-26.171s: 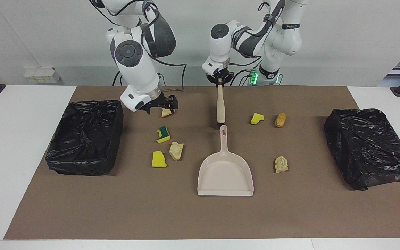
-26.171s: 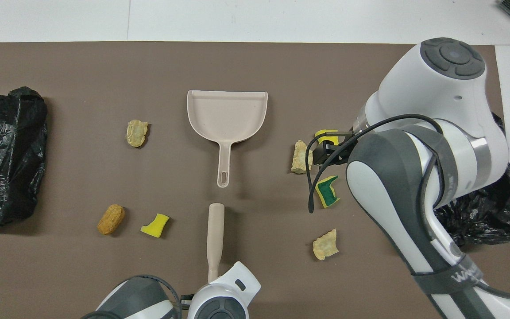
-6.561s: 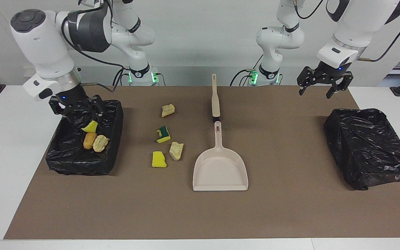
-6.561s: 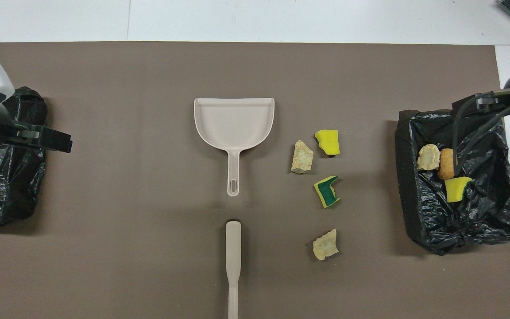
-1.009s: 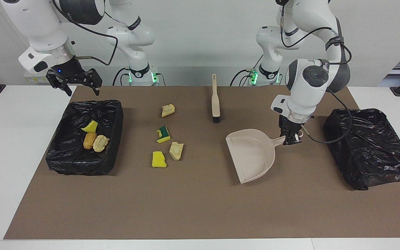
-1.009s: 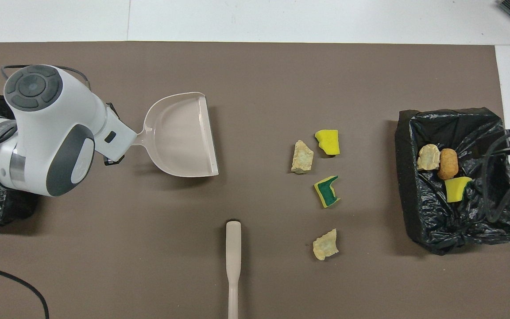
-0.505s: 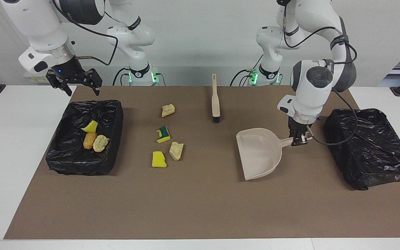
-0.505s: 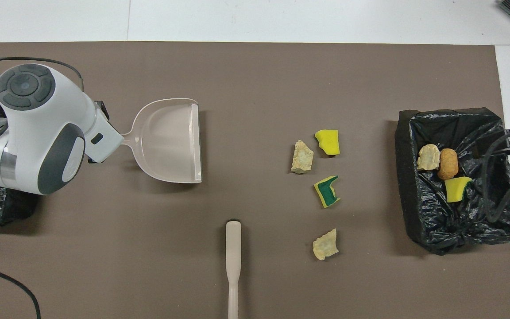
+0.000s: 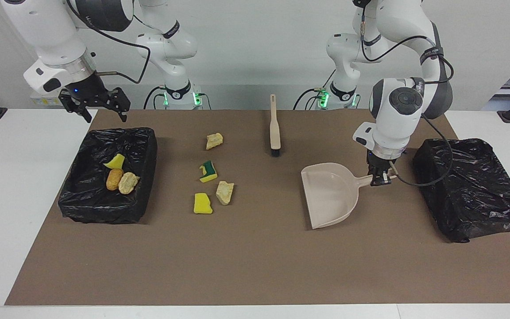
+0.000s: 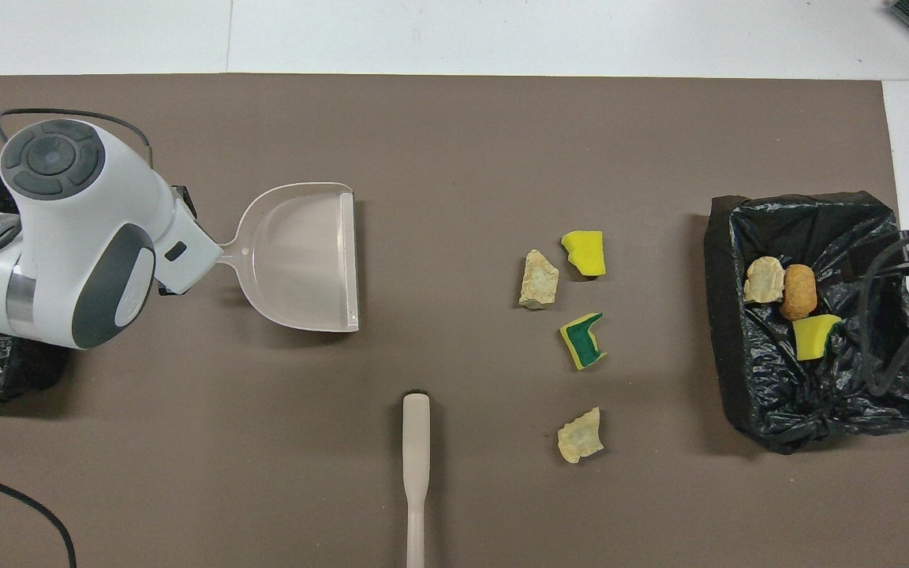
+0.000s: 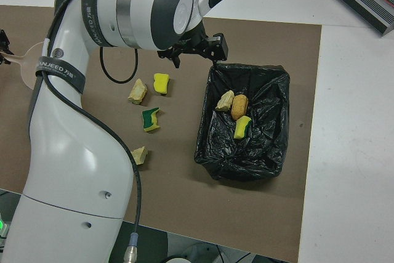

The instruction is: Sweep and dump trash in bin

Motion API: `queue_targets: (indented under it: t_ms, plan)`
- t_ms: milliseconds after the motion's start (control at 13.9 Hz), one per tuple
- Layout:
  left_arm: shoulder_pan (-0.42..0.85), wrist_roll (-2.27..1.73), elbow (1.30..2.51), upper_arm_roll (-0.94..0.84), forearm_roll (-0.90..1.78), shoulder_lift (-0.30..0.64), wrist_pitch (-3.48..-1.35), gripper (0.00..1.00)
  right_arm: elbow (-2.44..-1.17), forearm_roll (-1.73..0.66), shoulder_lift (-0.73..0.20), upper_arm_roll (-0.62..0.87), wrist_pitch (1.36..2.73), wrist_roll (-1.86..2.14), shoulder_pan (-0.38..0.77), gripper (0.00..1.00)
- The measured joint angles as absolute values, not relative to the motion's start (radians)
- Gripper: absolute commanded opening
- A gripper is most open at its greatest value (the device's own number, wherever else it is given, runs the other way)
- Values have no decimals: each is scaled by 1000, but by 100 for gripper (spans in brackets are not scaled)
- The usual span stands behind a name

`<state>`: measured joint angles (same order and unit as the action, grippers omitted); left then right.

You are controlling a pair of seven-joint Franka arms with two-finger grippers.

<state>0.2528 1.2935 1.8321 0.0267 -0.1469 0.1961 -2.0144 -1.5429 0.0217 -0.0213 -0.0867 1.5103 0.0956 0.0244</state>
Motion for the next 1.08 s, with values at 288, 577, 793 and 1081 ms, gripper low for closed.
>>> queue_targets:
  t_ms: [288, 577, 793, 1081]
  plan:
    - [253, 1293, 1832, 27, -147, 196, -2014, 0, -1543, 22, -21, -87, 1510, 96, 24, 100]
    - [253, 1293, 1832, 24, -147, 196, -2017, 0, -1543, 22, -21, -87, 1510, 96, 24, 100]
    - [253, 1293, 1832, 23, -147, 196, -2017, 0, -1557, 23, -21, -87, 1517, 96, 21, 100]
    - [253, 1293, 1832, 23, -147, 196, -2019, 0, -1672, 11, -20, -84, 1619, 160, 36, 100]
